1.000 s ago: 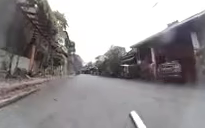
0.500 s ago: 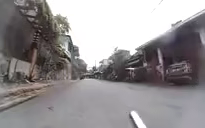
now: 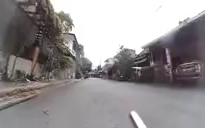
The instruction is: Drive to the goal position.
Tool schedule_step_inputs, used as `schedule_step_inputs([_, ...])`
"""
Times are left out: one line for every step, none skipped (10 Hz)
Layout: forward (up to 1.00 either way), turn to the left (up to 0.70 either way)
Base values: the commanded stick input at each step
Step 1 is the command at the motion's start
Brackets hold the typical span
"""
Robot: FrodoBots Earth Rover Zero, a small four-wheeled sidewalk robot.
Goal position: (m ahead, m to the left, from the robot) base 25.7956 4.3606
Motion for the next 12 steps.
schedule_step_inputs([0.7,0.0])
schedule_step_inputs([0.7,0.0])
schedule_step_inputs([0.7,0.0])
schedule_step_inputs([0.7,0.0])
schedule_step_inputs([0.7,0.0])
schedule_step_inputs([0.7,0.0])
schedule_step_inputs([0.7,0.0])
schedule_step_inputs([0.7,0.0])
schedule_step_inputs([0.7,0.0])
schedule_step_inputs([0.7,0.0])
schedule_step_inputs([0.7,0.0])
schedule_step_inputs([0.7,0.0])
